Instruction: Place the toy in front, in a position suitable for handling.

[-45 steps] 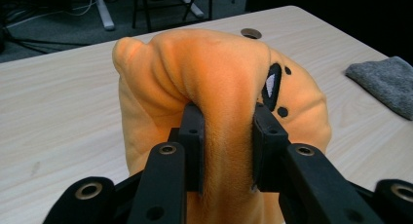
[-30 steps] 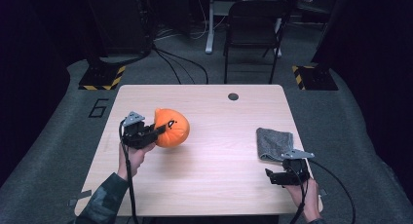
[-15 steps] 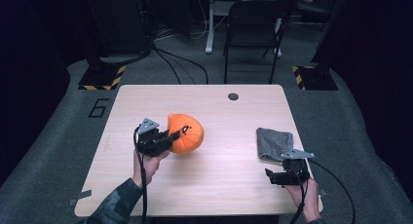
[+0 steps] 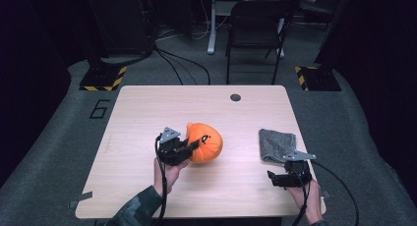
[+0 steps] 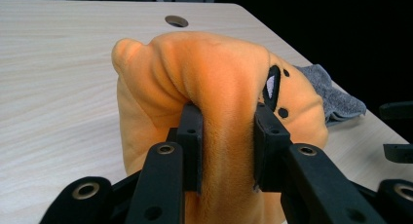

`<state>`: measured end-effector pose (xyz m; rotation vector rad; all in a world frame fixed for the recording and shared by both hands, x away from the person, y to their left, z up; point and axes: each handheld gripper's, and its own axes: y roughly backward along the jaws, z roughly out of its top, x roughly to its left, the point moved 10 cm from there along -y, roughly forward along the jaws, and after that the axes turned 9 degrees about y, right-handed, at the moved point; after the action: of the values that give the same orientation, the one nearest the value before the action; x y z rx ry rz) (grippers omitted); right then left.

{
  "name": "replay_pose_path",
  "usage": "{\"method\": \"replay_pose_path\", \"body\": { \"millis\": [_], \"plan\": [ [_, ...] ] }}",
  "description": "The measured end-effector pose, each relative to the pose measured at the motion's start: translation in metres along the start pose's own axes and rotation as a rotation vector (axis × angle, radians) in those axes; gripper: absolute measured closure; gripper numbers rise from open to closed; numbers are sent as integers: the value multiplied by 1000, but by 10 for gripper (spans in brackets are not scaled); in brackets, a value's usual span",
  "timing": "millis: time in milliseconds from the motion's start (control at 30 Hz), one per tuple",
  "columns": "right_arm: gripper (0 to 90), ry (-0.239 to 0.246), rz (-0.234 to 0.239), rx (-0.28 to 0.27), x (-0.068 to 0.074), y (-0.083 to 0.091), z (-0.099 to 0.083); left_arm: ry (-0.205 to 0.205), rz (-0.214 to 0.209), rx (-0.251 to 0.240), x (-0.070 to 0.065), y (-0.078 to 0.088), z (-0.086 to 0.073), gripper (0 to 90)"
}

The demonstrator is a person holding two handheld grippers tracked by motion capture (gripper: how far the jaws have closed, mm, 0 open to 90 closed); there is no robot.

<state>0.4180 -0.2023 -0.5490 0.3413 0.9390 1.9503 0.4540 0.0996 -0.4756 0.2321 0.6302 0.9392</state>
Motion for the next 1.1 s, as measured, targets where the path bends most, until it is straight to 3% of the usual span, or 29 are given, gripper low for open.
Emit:
{"method": "replay_pose_path", "body": {
  "millis": [300,800,900,1000,1067,1100],
  "plan": [
    [97,1,0,3,2,0,1,8,31,-24,-12,-12,-6,693],
    [97,11,4,5,3,-2,1,35,110,-22,-11,-32,-29,675],
    [98,7,8,12,4,-2,0,27,128,-13,-6,-42,-41,617],
    [98,10,8,11,4,-2,-1,-7,135,-25,-4,-40,-39,512],
    [97,3,8,12,4,-2,-1,-8,134,-25,-4,-40,-39,430],
    [97,6,9,11,3,-3,-1,-16,130,-25,-4,-38,-37,430]
  ]
}}
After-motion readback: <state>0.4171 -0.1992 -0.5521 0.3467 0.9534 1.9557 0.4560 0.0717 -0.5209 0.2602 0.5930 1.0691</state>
